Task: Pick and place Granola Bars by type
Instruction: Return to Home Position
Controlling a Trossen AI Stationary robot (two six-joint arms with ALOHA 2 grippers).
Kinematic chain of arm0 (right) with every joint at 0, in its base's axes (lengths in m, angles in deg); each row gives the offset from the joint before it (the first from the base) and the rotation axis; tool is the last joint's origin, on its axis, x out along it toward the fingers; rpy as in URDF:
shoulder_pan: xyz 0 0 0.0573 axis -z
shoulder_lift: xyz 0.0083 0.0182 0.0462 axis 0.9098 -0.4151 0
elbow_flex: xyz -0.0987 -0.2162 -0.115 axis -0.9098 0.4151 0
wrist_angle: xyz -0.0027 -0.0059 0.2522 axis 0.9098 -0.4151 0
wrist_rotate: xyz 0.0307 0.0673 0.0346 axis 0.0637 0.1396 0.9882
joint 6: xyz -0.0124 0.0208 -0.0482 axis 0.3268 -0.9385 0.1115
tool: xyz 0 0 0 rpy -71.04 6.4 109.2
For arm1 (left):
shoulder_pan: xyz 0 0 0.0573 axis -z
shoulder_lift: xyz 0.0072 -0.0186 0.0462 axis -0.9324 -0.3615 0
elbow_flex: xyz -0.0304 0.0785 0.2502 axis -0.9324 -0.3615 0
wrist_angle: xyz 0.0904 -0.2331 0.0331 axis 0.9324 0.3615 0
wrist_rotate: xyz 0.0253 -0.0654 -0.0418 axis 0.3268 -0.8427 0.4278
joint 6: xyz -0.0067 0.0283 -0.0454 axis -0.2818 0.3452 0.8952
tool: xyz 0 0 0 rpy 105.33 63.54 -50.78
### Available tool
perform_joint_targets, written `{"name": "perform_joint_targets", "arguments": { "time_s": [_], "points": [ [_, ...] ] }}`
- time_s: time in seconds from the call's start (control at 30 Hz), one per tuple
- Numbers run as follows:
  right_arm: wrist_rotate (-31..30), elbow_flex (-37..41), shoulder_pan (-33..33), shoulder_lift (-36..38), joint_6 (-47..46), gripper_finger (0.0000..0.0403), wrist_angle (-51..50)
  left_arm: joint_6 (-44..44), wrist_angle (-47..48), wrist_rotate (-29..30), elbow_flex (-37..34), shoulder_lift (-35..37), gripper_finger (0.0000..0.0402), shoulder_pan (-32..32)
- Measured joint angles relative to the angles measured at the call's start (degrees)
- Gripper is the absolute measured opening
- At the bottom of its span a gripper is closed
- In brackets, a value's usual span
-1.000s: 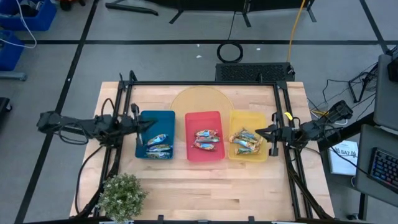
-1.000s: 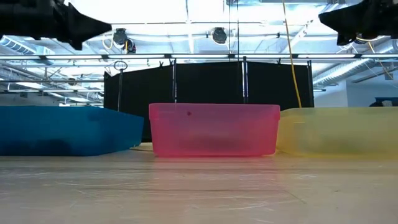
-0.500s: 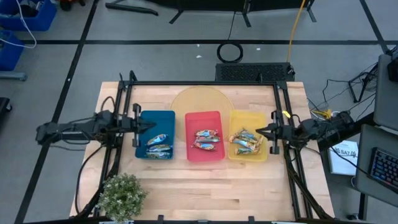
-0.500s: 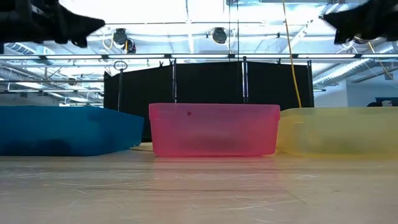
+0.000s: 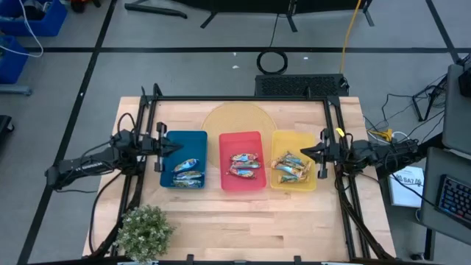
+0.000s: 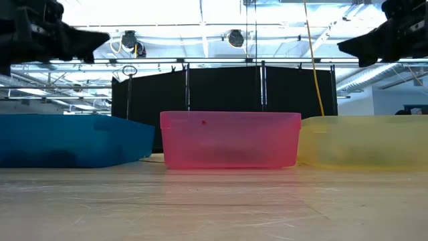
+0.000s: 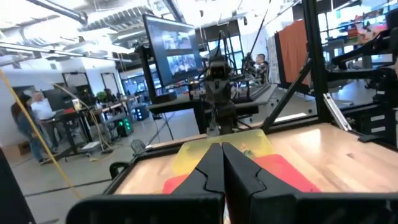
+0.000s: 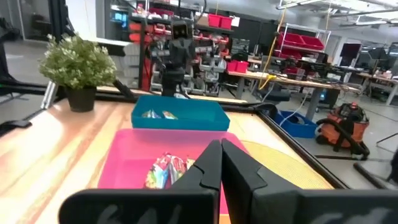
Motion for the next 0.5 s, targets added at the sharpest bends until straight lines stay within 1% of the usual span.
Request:
{"name": "perform_joint_targets", "arguments": {
  "time_s": [0.07, 0.13, 0.33, 0.4, 0.5],
  "points": [
    [0.0, 0.1, 0.0, 0.0, -0.5, 0.0000, 0.5, 0.5, 1.2, -0.1, -1.9, 2.9, 0.0000, -0.5],
    [0.0, 0.1, 0.0, 0.0, -0.7, 0.0000, 1.2, 1.9, 3.4, -0.3, -1.9, 5.2, 0.0000, -0.7],
    [0.0, 0.2, 0.0, 0.0, -1.2, 0.0000, 1.4, 4.5, 6.5, -0.1, -1.9, 9.3, 0.0000, 1.2],
    [0.0, 0.3, 0.0, 0.0, -1.5, 0.0000, 1.3, 4.0, 9.0, 1.3, -1.8, 9.2, 0.0000, 2.6],
    [0.0, 1.8, 0.0, 0.0, -2.1, 0.0000, 1.6, 2.5, 12.6, 6.9, -1.8, 9.2, 0.0000, 5.3]
  ]
}}
